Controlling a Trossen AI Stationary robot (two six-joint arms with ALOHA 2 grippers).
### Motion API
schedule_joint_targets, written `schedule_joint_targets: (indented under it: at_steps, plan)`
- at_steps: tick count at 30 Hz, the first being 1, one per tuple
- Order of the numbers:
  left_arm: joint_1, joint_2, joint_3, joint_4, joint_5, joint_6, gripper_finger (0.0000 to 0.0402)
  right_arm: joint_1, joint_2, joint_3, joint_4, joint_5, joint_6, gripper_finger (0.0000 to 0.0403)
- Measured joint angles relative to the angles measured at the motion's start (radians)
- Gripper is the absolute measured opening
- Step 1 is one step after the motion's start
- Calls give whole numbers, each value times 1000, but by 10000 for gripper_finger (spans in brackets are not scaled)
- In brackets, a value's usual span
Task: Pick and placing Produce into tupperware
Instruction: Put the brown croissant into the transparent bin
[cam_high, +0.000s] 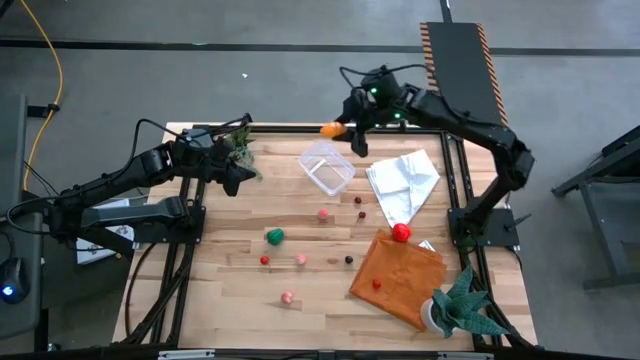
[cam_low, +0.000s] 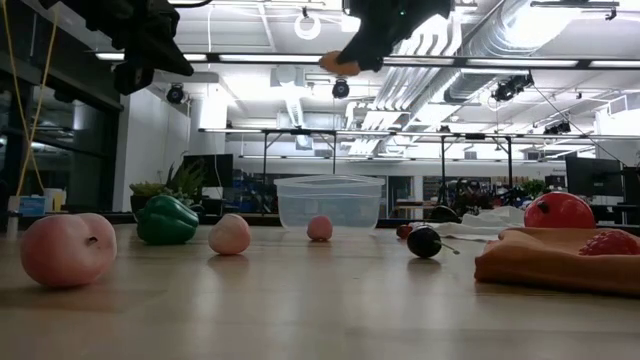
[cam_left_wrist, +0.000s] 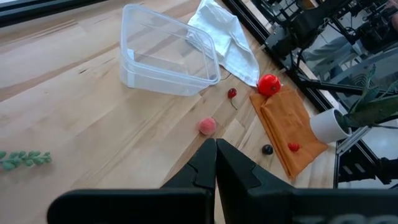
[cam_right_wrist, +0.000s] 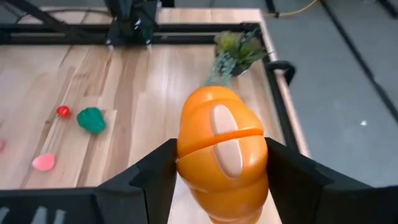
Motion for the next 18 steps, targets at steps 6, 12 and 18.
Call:
schedule_joint_targets:
  at_steps: [6,12,18]
  plan:
    - [0,0,0,-18,0,0,1,47,57,2,8,47,2,204]
    - [0,0,0,-40,0,0,1,78,117,2,19,92,66,204]
    - [0,0,0,-48,0,0,1,84,159,2,28,95,149,204]
